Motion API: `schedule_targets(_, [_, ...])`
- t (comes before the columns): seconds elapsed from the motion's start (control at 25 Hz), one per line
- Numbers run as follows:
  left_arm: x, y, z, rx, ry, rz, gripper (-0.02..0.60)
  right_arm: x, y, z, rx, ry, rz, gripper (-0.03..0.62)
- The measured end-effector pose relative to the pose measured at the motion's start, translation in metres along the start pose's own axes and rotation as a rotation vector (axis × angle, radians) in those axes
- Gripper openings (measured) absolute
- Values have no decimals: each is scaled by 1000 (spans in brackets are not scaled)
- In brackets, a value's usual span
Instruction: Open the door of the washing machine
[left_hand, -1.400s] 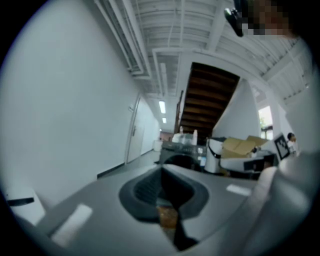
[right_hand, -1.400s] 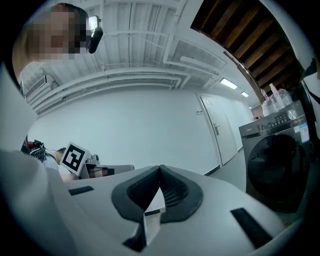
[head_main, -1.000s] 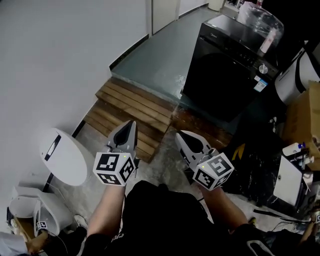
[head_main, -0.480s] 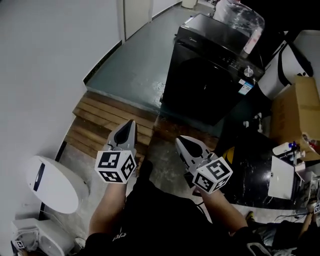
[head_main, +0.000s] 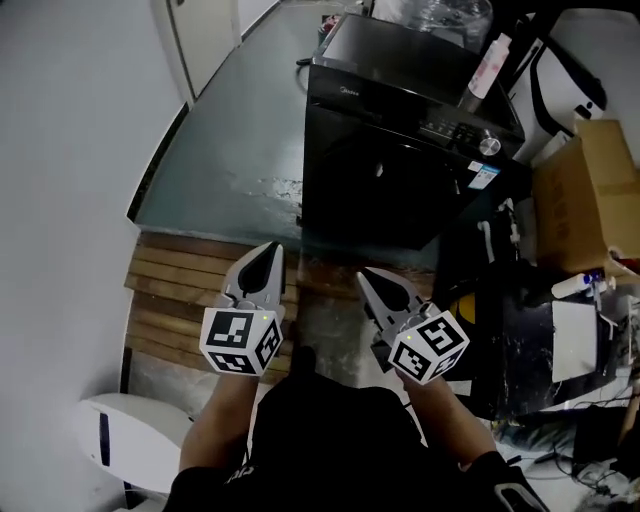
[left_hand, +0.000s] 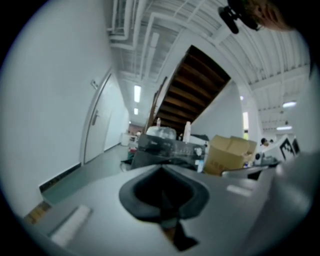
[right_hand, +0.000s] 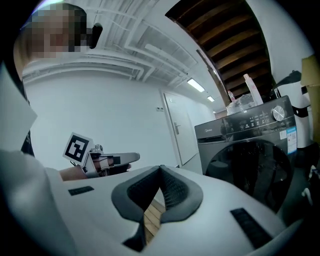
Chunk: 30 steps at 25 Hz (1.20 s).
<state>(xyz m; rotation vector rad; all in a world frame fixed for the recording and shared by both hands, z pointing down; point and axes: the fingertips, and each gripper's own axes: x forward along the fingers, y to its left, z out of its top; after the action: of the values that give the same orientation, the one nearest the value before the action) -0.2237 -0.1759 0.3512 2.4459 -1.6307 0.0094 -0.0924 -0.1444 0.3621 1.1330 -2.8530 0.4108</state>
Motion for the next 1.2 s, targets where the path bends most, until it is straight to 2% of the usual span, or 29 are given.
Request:
schedule_targets(0.24, [65,14,0,9,52,-86,5,38,-42,10,16,7,-76,-5])
schedule_targets(0.6, [130,-4,-27,-9,123,-118,5,63,-100,11,39,16,-67,-5])
schedule_targets(0.96, [182,-22,-58,-34,183,-122,5,40,-192,-16,78,53,-175,-3])
schedule_targets(1.2, [212,-49,-67,-34,209,-162,5,16,-252,-18,60,78,-245,-2])
